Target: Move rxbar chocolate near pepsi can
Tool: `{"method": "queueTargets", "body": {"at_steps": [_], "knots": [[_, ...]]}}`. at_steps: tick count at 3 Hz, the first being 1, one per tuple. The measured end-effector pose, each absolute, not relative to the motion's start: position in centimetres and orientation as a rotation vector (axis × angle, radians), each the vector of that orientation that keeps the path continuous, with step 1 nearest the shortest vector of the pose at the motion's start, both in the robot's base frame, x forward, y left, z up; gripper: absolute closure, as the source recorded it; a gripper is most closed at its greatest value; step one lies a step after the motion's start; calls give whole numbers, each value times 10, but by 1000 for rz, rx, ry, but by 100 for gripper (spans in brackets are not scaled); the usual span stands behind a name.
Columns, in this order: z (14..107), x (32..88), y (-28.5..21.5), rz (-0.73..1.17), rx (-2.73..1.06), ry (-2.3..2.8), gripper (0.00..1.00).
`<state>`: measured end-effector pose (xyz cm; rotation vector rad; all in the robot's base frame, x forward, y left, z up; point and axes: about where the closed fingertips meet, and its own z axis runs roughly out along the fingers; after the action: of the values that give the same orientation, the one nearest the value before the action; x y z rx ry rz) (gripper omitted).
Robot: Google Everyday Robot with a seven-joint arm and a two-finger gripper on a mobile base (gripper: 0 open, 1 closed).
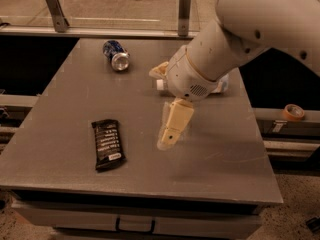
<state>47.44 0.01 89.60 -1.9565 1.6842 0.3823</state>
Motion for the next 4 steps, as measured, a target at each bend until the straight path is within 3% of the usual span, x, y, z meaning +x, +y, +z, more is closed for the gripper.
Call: {"method": "queueTargets", "body": {"at_steps": [4], "knots": [[847, 452, 125, 690, -1810, 1654, 0]]}}
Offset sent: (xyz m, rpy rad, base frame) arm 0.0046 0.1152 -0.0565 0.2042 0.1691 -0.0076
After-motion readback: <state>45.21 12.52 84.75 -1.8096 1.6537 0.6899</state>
